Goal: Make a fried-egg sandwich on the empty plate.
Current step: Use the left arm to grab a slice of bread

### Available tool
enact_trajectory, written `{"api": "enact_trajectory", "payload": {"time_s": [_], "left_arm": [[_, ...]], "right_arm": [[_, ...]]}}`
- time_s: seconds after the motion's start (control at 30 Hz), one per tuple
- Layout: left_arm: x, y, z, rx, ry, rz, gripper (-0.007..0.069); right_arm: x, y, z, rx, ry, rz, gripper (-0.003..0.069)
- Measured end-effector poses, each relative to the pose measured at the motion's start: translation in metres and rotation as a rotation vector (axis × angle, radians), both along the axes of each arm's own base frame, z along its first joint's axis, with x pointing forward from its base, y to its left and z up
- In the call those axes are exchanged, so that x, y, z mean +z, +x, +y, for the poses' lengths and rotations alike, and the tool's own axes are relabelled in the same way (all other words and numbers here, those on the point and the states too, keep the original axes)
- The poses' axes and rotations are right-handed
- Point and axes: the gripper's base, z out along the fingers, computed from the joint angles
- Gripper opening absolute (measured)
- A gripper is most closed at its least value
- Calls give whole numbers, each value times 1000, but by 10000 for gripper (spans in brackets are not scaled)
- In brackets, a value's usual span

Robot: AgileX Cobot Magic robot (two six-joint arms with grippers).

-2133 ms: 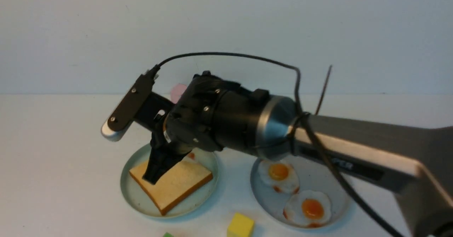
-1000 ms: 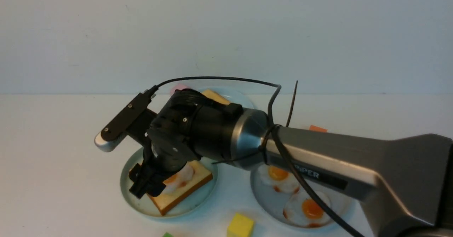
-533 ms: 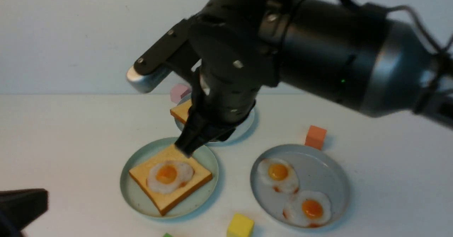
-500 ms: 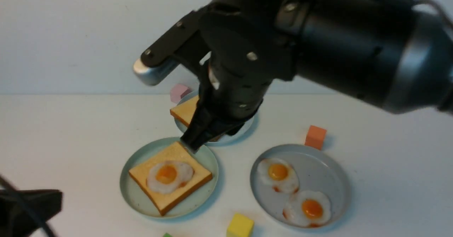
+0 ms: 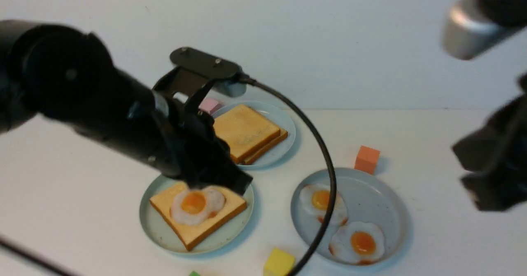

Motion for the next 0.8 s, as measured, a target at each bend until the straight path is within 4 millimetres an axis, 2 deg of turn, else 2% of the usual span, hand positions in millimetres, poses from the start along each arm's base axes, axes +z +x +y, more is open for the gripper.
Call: {"api": "enact_trajectory", "payload": {"time_s": [0.07,0.1,0.13,0.17,0.2,0.23,0.37,0.5,0.57,0.8], "left_arm": [[-5,30,-1,-21,-3,15,-13],[-6,36,-1,-24,-3,19,-13],[-11,58,-3,-36,-2,31,-13],[-15,62,-5,-38,5,44,-13],[-24,80,-10,-54,25,64,-13],[-29,88,-14,-62,38,73,-13],[-47,120,-25,-84,112,89,-10],[-56,142,-32,-87,139,80,27],[-57,146,-33,-85,139,72,46],[-70,161,-34,-73,184,3,185]], "right_arm": [[-2,-19,-26,-28,60,-13,-8],[-3,-22,-31,-32,69,-15,-7],[-6,-34,-47,-48,106,-20,-6],[-7,-35,-49,-52,110,-19,-5],[-10,-41,-58,-57,125,-19,-3],[-13,-45,-62,-57,133,-17,-2],[-20,-53,-69,-48,163,6,1],[-21,-54,-70,-48,169,6,3],[-20,-54,-70,-45,172,2,3],[-18,-52,-69,-41,188,-29,8]]}}
